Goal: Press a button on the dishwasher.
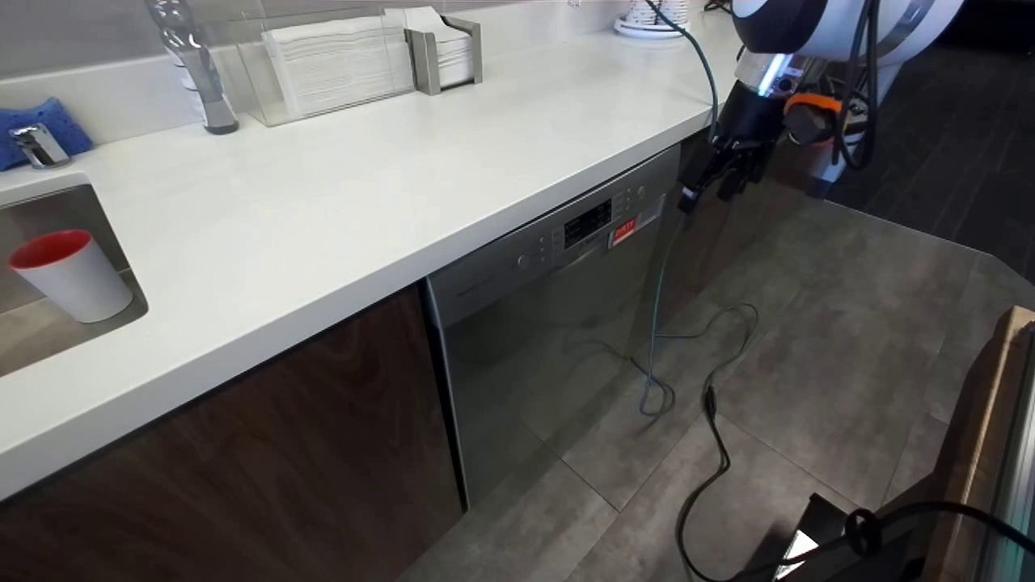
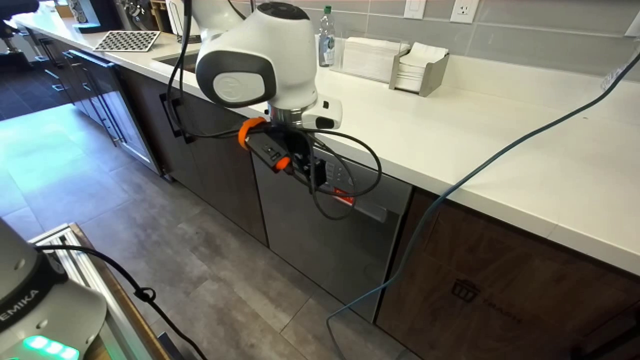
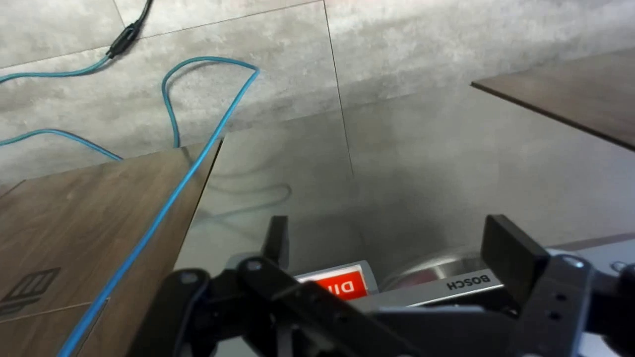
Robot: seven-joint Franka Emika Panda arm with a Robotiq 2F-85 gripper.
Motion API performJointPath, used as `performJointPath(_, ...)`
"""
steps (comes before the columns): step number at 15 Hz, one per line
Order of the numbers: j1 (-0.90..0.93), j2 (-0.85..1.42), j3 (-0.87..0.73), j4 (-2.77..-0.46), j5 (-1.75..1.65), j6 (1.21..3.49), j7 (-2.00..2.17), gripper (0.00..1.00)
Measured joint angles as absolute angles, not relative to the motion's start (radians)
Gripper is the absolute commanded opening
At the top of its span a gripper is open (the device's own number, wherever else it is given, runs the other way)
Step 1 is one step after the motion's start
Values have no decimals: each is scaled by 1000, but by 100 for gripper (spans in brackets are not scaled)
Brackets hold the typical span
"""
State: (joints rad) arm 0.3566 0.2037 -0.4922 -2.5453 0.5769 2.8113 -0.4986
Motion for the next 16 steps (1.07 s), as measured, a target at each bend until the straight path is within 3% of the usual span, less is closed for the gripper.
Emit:
performJointPath(6,476,91,-622,-2547,150,2691,-327,100)
performJointPath(10,304,2,-439,-2545,8,2620,-257,100)
performJointPath(16,289,-12,-427,-2547,0,2614,-257,100)
